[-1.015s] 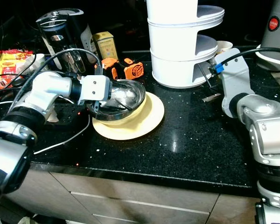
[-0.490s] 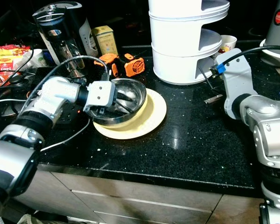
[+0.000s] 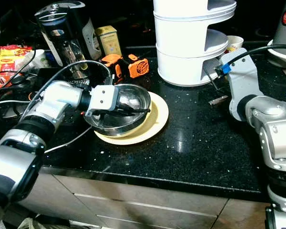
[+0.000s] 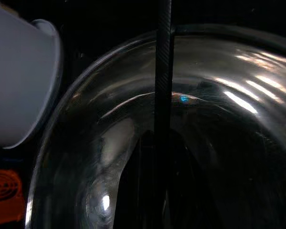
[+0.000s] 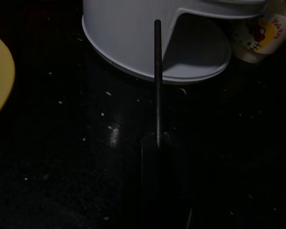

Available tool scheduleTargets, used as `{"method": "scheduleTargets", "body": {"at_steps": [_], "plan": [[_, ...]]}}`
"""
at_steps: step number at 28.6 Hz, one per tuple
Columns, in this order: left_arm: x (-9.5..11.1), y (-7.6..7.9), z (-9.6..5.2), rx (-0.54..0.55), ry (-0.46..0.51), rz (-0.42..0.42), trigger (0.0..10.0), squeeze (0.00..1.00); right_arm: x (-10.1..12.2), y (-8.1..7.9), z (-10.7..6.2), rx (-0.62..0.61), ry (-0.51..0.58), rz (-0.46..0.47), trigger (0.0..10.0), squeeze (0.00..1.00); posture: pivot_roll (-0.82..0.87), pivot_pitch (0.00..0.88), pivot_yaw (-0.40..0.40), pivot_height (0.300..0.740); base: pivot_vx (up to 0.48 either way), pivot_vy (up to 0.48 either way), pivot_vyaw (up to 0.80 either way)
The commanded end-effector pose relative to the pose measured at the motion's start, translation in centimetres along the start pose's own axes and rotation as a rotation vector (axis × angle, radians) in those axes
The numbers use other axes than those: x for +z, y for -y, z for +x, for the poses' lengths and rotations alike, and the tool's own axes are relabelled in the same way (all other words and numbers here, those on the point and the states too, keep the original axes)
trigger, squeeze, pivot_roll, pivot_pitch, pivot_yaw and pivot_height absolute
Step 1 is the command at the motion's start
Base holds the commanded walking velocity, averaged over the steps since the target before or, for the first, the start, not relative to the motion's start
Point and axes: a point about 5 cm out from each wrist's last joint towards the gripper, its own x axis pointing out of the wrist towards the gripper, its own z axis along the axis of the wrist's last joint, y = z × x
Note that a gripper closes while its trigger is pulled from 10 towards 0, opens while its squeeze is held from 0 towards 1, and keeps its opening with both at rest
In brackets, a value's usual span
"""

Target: Kitchen organization

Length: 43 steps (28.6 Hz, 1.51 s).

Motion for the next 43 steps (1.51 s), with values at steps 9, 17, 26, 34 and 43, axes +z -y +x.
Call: {"method": "scheduleTargets", "body": {"at_steps": [9, 17, 26, 34, 43], "plan": [[4.7, -7.0, -4.3, 0.493, 0.248, -0.029, 0.0, 0.0, 1.8, -0.5, 0.7, -0.012, 0.173, 0.107, 10.0, 0.0, -0.17, 0.038, 0.103, 0.74, 0.0, 0.0, 0.0], [6.0, -8.3, -7.4, 0.778, 0.428, -0.113, 0.0, 0.0, 1.7, -1.2, 1.5, -0.025, 0.206, 0.138, 10.0, 0.0, -0.14, 0.0, 0.113, 0.74, 0.0, 0.0, 0.0], [6.0, -6.0, -7.4, 1.018, 0.565, -0.308, 2.5, 0.0, 1.1, -1.3, 2.3, -0.096, 0.225, 0.137, 10.0, 0.0, -0.1, 0.0, 0.102, 0.74, 0.0, 0.0, 0.0], [6.8, -2.4, -5.5, 1.069, 0.604, -0.515, 10.0, 0.0, 1.1, 0.9, 3.0, -0.323, 0.237, -0.037, 10.0, 0.0, -0.05, 0.0, 0.092, 0.74, 0.0, 0.0, 0.0], [7.5, -0.7, -3.4, 1.053, 0.571, -0.59, 10.0, 0.0, 0.4, 3.1, 2.7, -0.501, 0.16, -0.329, 10.0, 0.0, -0.05, 0.0, 0.085, 0.74, 0.0, 0.0, 0.0]]}}
